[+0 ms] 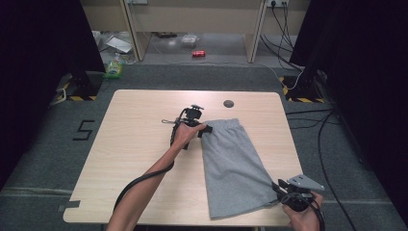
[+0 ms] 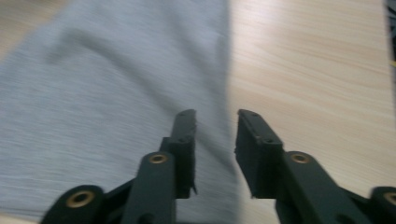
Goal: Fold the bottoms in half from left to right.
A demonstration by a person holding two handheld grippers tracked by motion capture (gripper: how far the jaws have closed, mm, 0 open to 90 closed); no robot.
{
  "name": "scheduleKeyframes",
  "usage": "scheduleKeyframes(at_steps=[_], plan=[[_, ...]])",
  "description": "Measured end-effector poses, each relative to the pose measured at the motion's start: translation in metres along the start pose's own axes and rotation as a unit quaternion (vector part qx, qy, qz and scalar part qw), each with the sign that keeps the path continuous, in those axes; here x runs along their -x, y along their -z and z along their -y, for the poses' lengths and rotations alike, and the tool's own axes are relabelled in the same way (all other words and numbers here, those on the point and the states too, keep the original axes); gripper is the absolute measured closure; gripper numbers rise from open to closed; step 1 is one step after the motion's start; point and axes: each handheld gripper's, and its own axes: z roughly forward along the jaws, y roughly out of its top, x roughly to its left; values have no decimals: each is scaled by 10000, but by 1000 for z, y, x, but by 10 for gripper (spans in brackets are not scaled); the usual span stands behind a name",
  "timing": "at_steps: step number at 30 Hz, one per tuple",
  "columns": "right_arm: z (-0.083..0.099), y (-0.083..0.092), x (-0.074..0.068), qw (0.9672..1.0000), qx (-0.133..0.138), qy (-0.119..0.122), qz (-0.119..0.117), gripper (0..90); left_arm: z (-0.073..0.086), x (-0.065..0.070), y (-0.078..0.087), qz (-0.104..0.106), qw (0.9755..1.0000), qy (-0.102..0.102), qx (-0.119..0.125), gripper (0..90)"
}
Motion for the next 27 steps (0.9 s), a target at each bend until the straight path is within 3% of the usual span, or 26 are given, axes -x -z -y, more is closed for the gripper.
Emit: scheduleKeyframes(at_steps=[5,7,10,12,19,22,27], plan=[[-4,-11,-29,9981,101,53,-605,547,-1,0,0,-18,10000,1,-12,289],[-4,-15,-37,9977,118,40,-674,534,-1,-1,-1,-10,10000,12,-37,288],[-5,-17,-48,9971,75,119,-741,507,0,1,-4,-96,9998,-150,-17,304],[-4,-18,-55,9967,73,178,-794,506,-1,3,-4,10,9998,-168,-71,384],[-4,-29,-90,9934,-7,432,-1063,490,-1,10,-5,-103,9995,-284,-82,547],[-4,-36,-105,9906,-79,538,-1257,487,0,11,-5,-129,9990,-434,-28,581],[-1,-48,-137,9815,-250,834,-1705,481,-1,12,-6,-168,9986,-492,-20,597]])
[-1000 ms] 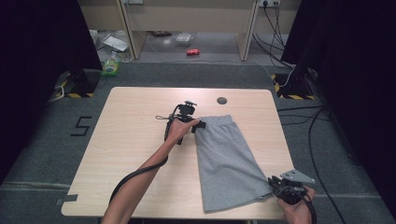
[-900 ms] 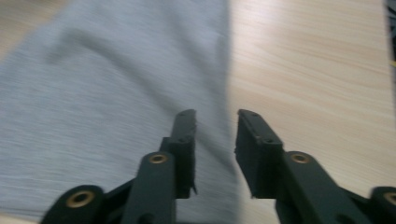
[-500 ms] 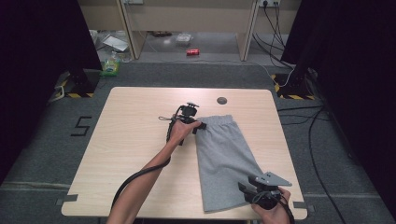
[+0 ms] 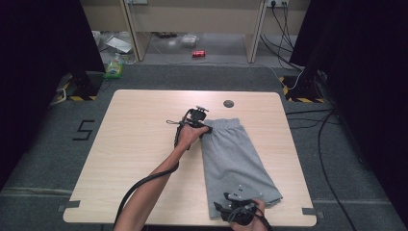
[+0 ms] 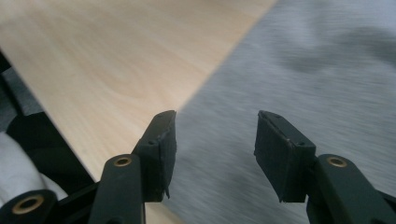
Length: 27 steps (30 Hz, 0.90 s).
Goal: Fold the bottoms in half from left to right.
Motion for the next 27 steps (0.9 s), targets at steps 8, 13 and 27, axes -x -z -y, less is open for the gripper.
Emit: scheduleKeyframes(at_steps=[8,13,27], plan=[[0,-19,-15,9996,-191,145,-125,433,-3,-1,-3,-93,9999,8,57,599],[-2,-25,-27,9968,-303,714,207,455,-4,-3,-3,-108,9999,11,66,595],[-25,-56,-42,9955,-202,824,-420,817,4,-40,15,-232,9997,-100,-49,623]])
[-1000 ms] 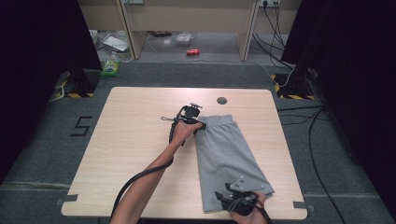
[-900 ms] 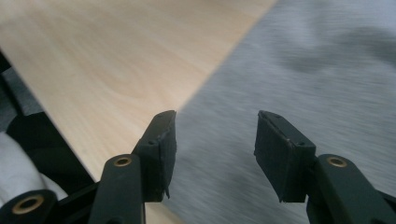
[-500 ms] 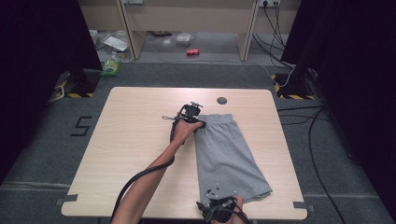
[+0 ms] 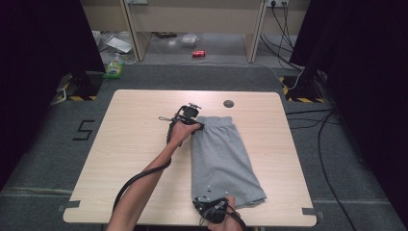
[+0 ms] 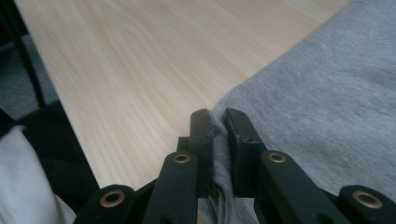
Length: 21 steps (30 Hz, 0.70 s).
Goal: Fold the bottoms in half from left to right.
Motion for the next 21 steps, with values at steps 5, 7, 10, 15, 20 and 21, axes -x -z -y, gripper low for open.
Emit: scheduleKeyframes(at_steps=[5,7,10,15,20,21], plan=[[-19,-23,-15,9993,-11,15,-369,811,14,-29,16,-36,10000,65,-33,626],[-28,-34,-23,9988,-10,123,-469,807,20,-41,23,-54,9999,108,-55,627],[-38,-46,-34,9981,-45,107,-602,800,29,-58,32,-90,9998,198,-50,626],[-51,-63,-49,9968,-11,178,-782,746,41,-78,44,-173,9996,217,-52,627],[-57,-69,-62,9963,1,231,-822,653,47,-87,47,-96,9993,370,3,627],[-57,-68,-65,9961,-3,206,-860,653,47,-87,47,-94,9993,362,-1,626]])
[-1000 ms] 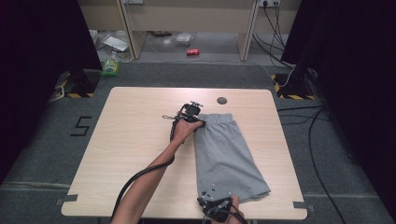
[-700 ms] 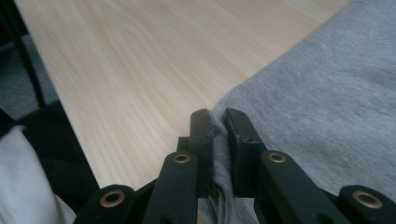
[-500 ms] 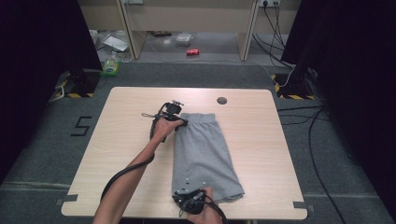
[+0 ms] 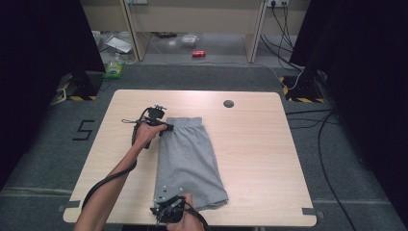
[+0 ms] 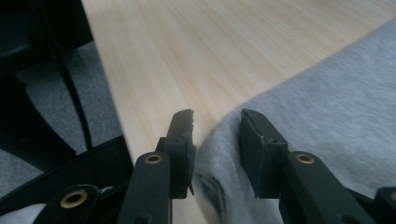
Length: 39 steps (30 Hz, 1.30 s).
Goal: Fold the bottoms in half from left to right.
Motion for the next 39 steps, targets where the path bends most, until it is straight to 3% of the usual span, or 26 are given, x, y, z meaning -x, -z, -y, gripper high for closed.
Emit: scheduleKeyframes(at_steps=[8,12,18,21,30,39], plan=[[0,5,-12,9998,-9,62,-199,640,0,0,0,-35,10000,4,14,609],[-8,18,-10,9994,213,107,-254,635,1,-1,-1,-2,10000,75,26,595],[-24,44,21,9979,627,3,146,592,3,-3,-1,31,9999,142,58,588],[-27,57,43,9961,734,-94,489,582,3,-2,-1,26,9998,162,67,586],[-16,74,108,9887,679,-597,1197,558,4,-2,0,5,9998,159,71,583],[-11,75,150,9818,673,-998,1472,527,4,0,-1,-36,9999,126,73,592]])
